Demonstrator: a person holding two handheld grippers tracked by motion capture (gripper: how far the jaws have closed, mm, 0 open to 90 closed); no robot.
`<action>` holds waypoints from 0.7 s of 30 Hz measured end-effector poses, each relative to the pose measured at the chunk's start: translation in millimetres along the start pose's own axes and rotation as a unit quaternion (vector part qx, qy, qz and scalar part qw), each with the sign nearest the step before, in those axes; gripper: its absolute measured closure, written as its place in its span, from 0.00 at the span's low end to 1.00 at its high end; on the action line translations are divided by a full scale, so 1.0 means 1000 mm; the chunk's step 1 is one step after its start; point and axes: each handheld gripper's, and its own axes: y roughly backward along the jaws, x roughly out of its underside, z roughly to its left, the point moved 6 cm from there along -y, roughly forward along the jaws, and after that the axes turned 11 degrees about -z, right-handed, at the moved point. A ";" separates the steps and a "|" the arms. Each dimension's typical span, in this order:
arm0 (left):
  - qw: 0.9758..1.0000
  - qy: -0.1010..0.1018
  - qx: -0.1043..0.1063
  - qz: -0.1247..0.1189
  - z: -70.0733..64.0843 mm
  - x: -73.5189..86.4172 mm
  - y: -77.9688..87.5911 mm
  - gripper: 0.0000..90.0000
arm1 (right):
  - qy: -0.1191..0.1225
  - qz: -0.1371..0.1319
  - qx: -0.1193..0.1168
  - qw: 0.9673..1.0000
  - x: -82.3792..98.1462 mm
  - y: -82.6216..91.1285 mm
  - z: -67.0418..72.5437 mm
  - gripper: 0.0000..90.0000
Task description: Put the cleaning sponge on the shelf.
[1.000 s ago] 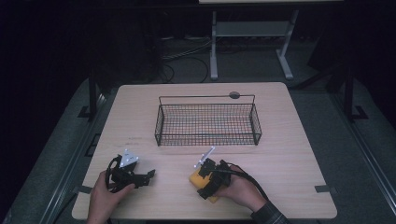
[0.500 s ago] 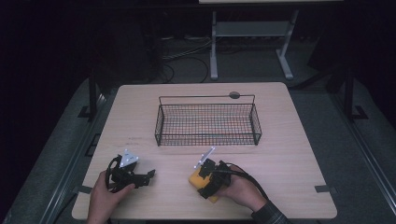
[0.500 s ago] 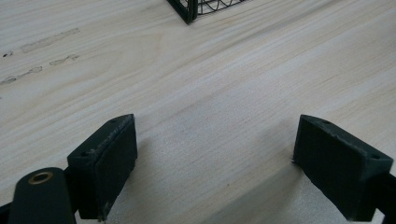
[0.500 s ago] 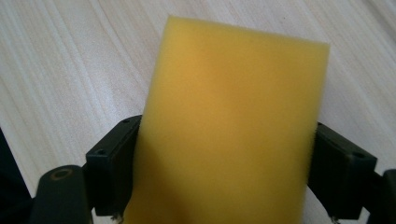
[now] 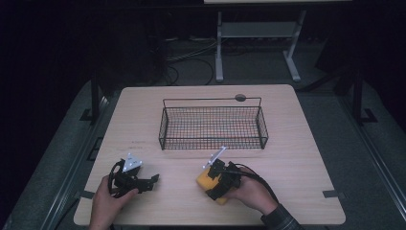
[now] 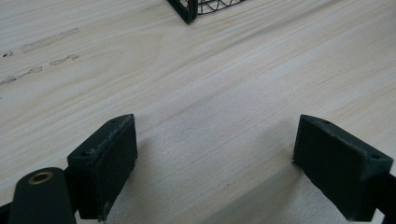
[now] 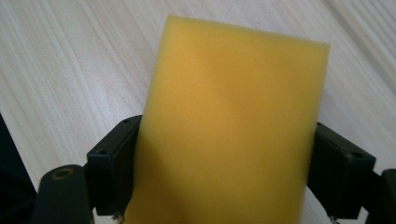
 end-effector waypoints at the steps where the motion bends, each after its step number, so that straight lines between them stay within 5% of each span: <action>1: 1.000 0.000 0.000 0.000 0.000 0.000 0.000 0.14 | -0.002 0.000 0.001 1.000 0.000 0.001 -0.001 0.22; 21: 1.000 0.001 -0.001 -0.001 0.000 0.000 0.000 0.14 | -0.029 -0.022 0.011 0.999 -0.002 0.028 -0.024 0.23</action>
